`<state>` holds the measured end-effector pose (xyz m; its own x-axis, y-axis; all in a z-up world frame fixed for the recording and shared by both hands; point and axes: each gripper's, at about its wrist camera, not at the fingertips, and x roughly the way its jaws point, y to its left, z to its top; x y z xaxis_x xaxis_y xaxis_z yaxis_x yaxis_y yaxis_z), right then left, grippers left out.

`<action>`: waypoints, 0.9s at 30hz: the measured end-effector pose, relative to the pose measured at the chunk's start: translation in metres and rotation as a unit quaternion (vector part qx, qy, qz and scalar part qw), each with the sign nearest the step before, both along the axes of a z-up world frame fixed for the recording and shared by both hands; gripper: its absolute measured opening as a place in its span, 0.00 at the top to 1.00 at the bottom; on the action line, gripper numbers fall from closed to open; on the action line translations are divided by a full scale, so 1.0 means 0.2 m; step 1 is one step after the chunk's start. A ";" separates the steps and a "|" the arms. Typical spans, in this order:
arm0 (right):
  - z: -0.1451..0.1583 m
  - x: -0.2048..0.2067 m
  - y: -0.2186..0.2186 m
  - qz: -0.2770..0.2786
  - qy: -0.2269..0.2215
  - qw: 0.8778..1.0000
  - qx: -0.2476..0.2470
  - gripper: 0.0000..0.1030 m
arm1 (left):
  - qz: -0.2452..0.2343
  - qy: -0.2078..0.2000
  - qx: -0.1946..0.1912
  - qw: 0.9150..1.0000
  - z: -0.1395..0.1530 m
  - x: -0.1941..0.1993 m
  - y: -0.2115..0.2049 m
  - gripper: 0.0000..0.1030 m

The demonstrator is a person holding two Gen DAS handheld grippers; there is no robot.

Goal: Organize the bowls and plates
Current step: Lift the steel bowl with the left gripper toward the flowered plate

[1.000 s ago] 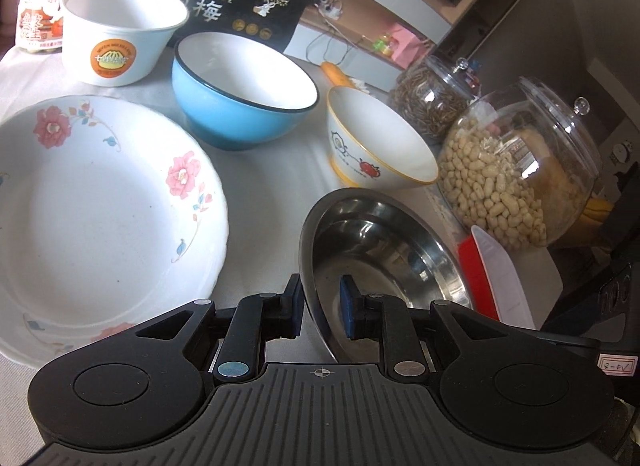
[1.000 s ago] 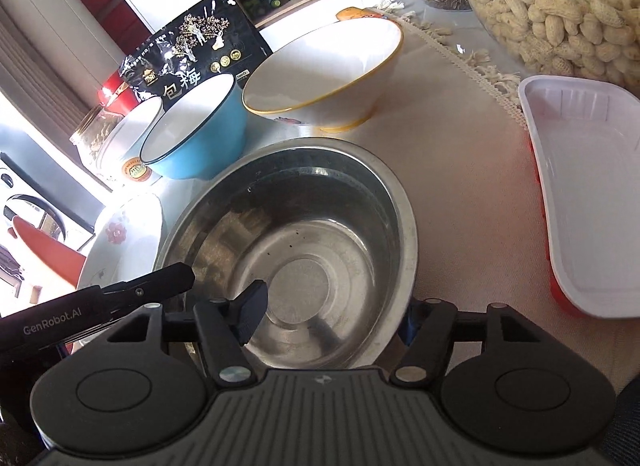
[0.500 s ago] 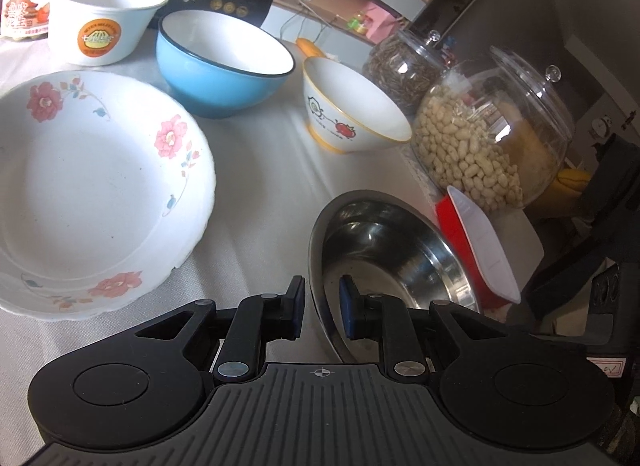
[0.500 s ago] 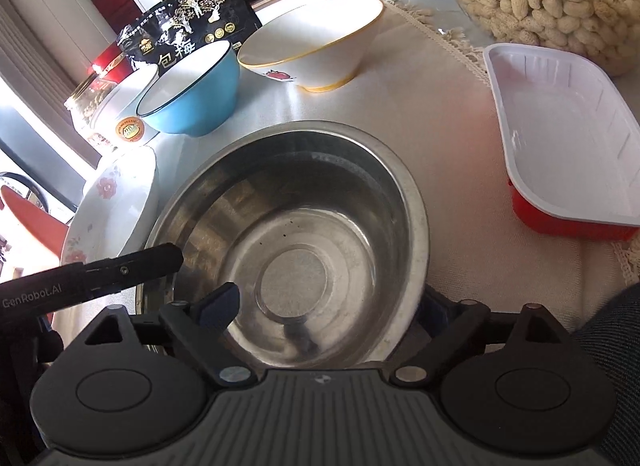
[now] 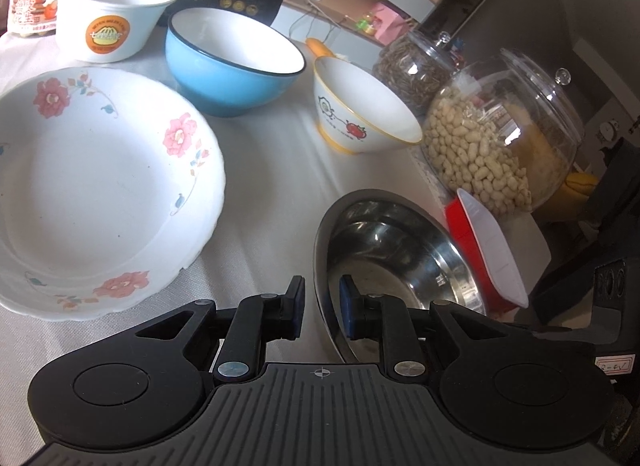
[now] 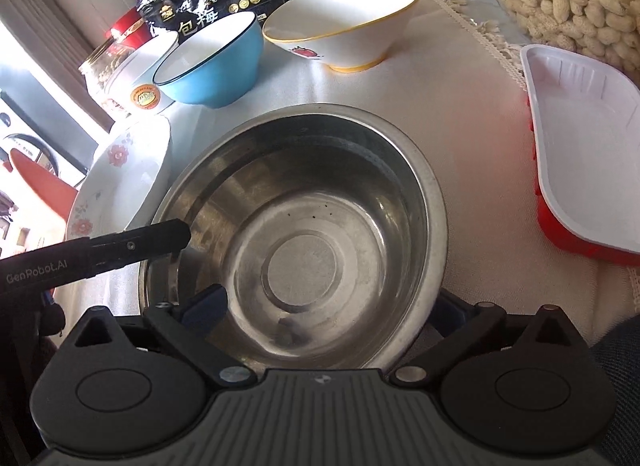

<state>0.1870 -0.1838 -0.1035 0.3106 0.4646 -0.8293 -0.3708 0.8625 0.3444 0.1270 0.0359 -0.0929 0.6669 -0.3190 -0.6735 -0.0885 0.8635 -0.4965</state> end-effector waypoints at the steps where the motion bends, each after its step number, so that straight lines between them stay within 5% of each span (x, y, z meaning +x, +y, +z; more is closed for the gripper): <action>1: 0.00 0.00 0.00 0.002 -0.001 1.000 0.002 0.00 | 0.002 0.002 0.003 1.000 -0.01 0.02 -0.01 0.80; 7: 0.06 0.01 0.01 -0.026 -0.092 0.995 -0.039 0.29 | -0.011 0.001 0.031 0.999 0.01 0.09 -0.06 0.80; 13: 0.12 0.06 0.03 -0.038 -0.088 0.994 -0.056 0.54 | -0.010 0.038 0.028 0.999 0.01 0.12 -0.01 0.80; 20: 0.39 0.07 0.26 -0.014 -0.173 0.984 -0.042 0.56 | 0.034 -0.038 0.002 0.999 0.20 0.05 0.25 0.80; 24: 0.41 0.14 0.52 0.030 -0.171 0.984 -0.025 0.56 | 0.096 -0.080 -0.020 0.992 0.28 -0.05 0.51 0.80; 27: 0.33 0.15 0.73 0.064 -0.158 0.985 -0.027 0.56 | 0.149 -0.082 0.005 0.985 0.27 -0.14 0.65 0.80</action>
<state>0.2174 -0.0381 -0.0365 0.4989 0.4744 -0.7252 -0.5596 0.8154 0.1484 0.0988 0.1657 -0.0391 0.8300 -0.0874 -0.5508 -0.2576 0.8159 -0.5176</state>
